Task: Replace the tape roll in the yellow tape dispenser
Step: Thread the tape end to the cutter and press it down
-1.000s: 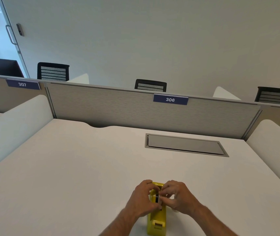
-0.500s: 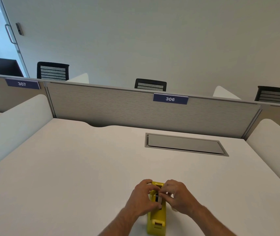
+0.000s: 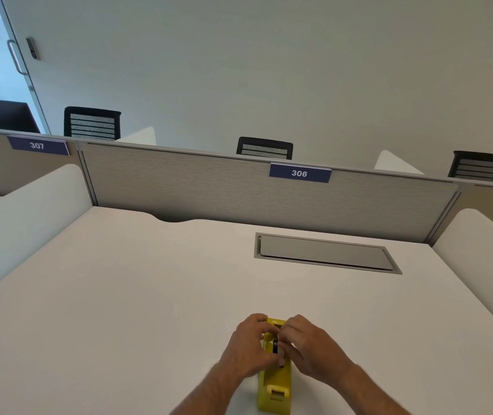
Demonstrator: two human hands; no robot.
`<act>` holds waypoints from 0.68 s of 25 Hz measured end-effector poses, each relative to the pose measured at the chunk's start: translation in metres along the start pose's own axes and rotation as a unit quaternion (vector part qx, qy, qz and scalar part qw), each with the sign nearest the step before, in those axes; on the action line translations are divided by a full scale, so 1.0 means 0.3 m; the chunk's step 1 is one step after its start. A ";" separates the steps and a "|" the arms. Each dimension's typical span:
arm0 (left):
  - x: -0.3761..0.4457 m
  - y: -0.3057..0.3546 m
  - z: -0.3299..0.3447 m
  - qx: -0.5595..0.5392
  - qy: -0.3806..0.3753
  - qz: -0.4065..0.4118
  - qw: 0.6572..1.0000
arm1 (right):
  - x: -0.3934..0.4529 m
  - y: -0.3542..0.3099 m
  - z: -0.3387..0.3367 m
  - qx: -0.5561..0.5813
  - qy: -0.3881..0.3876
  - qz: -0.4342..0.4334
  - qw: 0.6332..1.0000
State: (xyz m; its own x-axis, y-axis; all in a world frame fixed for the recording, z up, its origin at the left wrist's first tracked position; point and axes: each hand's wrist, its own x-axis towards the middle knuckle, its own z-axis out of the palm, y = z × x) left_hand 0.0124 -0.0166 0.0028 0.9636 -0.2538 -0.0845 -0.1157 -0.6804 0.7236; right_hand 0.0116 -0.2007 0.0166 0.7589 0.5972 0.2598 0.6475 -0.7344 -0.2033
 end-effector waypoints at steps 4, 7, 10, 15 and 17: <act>0.001 0.004 -0.004 0.008 -0.005 -0.003 1.000 | 0.004 -0.011 0.009 -0.015 -0.006 0.030 0.999; 0.005 0.002 -0.004 0.011 -0.010 -0.007 1.000 | 0.010 -0.013 0.010 -0.011 -0.011 0.072 0.997; 0.010 -0.004 0.002 0.015 -0.011 -0.011 1.000 | 0.023 -0.015 0.012 -0.012 -0.006 0.104 0.995; 0.008 -0.013 -0.005 0.004 -0.015 0.014 1.000 | 0.033 -0.028 0.006 -0.005 -0.005 0.122 0.993; 0.005 -0.028 -0.023 0.002 -0.031 0.031 0.999 | 0.026 -0.039 0.001 -0.005 -0.014 0.118 0.993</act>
State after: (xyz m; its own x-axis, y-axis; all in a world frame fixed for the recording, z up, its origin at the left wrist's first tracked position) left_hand 0.0165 -0.0064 0.0013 0.9375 -0.3381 -0.0824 -0.1758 -0.6644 0.7264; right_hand 0.0100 -0.1874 0.0208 0.8912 0.4164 0.1799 0.4506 -0.8581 -0.2463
